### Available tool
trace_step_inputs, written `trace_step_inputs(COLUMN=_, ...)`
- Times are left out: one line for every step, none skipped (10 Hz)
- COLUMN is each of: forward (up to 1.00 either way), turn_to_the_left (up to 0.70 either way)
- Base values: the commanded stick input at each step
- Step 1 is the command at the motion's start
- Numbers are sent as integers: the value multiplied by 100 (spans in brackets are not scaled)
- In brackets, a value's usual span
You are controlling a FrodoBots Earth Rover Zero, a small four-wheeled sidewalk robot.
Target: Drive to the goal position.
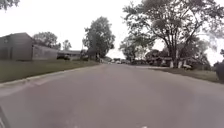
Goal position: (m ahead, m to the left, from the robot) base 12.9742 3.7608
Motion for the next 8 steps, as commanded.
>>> trace_step_inputs(forward=70, turn_to_the_left=0)
trace_step_inputs(forward=70, turn_to_the_left=0)
trace_step_inputs(forward=70, turn_to_the_left=0)
trace_step_inputs(forward=70, turn_to_the_left=0)
trace_step_inputs(forward=70, turn_to_the_left=0)
trace_step_inputs(forward=70, turn_to_the_left=0)
trace_step_inputs(forward=70, turn_to_the_left=0)
trace_step_inputs(forward=70, turn_to_the_left=0)
